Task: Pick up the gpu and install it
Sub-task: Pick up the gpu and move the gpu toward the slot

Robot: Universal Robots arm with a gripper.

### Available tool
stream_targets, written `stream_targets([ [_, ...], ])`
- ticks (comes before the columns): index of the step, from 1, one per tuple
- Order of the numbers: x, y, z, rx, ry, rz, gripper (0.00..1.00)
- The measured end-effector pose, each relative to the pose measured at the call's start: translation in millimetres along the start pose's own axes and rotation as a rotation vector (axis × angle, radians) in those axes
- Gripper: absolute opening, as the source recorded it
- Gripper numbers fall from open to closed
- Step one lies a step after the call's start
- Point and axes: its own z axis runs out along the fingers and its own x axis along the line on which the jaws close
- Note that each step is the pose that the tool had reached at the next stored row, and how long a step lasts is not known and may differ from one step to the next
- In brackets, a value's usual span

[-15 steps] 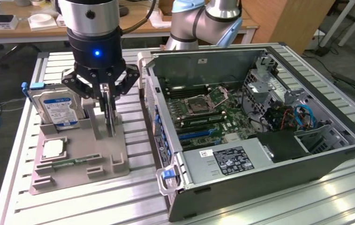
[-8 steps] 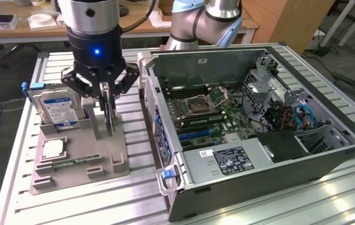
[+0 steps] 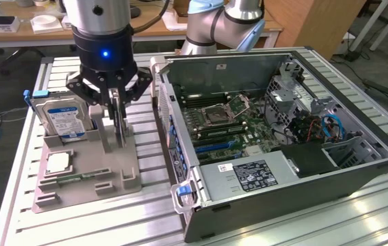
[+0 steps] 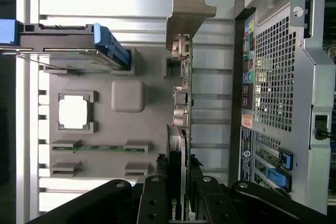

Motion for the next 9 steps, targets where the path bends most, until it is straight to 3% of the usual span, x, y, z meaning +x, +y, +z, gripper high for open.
stream_targets([
  [9,0.0,0.1,-2.8,0.0,-0.0001,0.0,0.26],
])
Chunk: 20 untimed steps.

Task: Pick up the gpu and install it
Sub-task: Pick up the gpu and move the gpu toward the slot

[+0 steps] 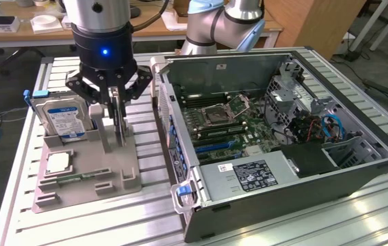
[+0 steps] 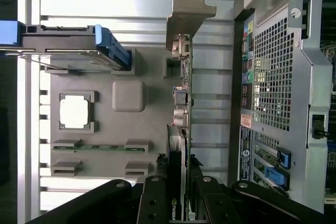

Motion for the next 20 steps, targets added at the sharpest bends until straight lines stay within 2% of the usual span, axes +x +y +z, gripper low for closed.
stream_targets([
  [20,0.0,0.2,-5.5,0.0,0.0,0.0,0.26],
])
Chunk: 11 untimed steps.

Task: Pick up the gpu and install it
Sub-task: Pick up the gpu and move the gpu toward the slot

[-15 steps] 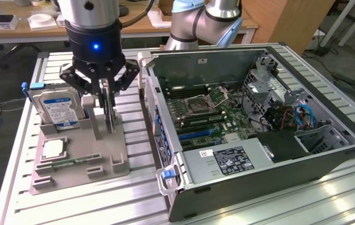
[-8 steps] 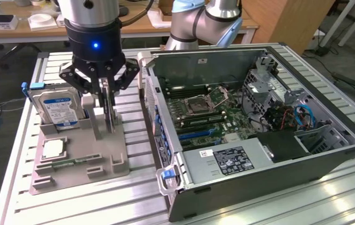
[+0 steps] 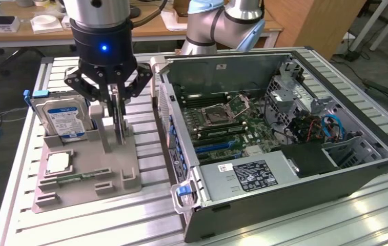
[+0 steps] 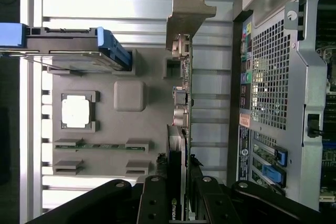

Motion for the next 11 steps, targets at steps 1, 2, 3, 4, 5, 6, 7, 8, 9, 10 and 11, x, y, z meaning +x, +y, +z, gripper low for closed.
stream_targets([
  [1,0.0,0.0,-0.2,0.0,0.0,0.0,0.26],
  [2,0.0,0.0,-0.5,0.0,0.0,0.0,0.26],
  [3,0.0,0.0,-0.7,0.0,0.0001,0.0,0.26],
  [4,0.0,0.0,-1.0,0.0001,0.0001,0.0,0.26],
  [5,0.0,0.0,-1.3,0.0,0.0,0.0,0.26],
  [6,0.0,0.1,-1.5,0.0,0.0001,0.0,0.26],
  [7,0.0,0.0,-1.7,0.0,0.0001,0.0,0.26],
  [8,0.0,0.0,-2.0,0.0,0.0,0.0,0.26],
  [9,0.0,0.1,-2.2,0.0,0.0001,0.0,0.26],
  [10,0.0,0.1,-2.5,0.0,0.0001,0.0,0.26],
  [11,0.0,0.1,-2.7,0.0,0.0,0.0,0.26],
])
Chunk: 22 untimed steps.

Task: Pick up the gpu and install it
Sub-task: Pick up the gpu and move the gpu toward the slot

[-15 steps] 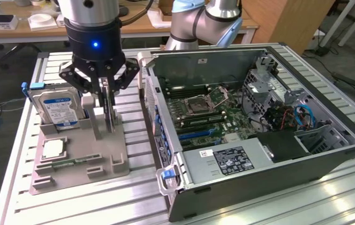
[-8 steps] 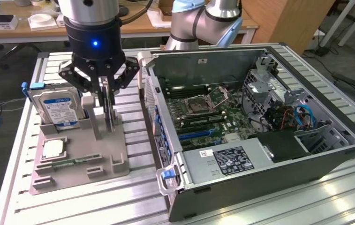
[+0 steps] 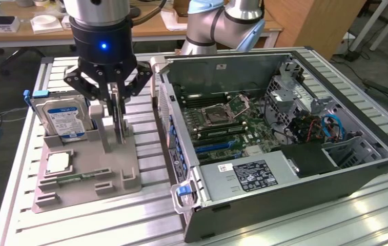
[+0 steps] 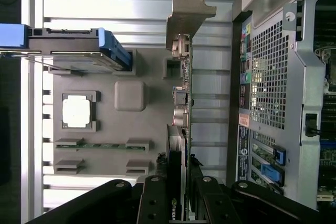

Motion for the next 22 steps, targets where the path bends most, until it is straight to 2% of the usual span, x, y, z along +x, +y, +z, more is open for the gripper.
stream_targets([
  [22,0.1,0.3,-8.7,0.0,0.0001,0.0,0.26],
])
